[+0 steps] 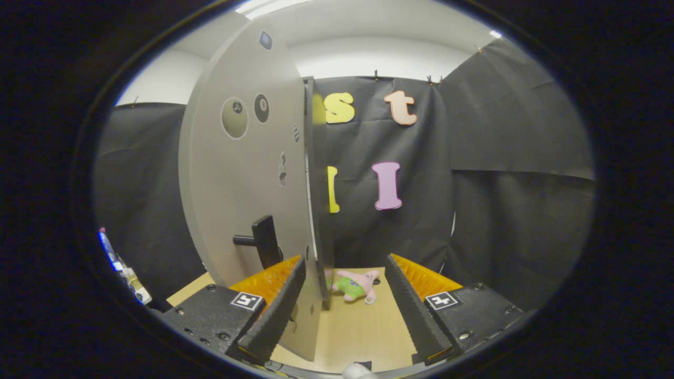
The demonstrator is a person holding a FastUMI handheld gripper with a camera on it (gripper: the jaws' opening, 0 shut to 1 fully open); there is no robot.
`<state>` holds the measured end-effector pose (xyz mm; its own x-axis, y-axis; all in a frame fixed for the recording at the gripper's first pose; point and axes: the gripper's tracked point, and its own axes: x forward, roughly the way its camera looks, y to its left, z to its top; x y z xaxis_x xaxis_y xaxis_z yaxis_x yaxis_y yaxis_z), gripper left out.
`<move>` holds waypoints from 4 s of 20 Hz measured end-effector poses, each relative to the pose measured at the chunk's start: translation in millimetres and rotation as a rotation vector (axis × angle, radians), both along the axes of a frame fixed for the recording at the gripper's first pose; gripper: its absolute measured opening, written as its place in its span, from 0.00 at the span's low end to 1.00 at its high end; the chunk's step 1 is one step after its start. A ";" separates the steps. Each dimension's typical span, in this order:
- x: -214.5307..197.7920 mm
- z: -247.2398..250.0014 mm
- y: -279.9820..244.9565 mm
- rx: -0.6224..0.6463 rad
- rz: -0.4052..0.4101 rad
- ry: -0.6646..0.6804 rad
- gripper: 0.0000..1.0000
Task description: Open the shoe cabinet door, grab the shoes and put them into the shoe cabinet, then close the shoe cabinet door.
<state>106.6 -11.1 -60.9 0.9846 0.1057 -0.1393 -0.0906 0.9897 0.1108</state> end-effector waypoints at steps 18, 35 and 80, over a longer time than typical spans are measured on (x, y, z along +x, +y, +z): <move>0.1 4.4 138.1 -0.046 -0.022 -0.022 0.94; 73.8 -3.5 288.9 -0.044 0.114 -0.004 0.97; -24.9 129.5 165.0 -0.047 -0.159 -0.129 0.97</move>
<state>81.7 153.9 68.6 0.9984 -0.0558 -0.0125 0.0565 0.9965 0.0619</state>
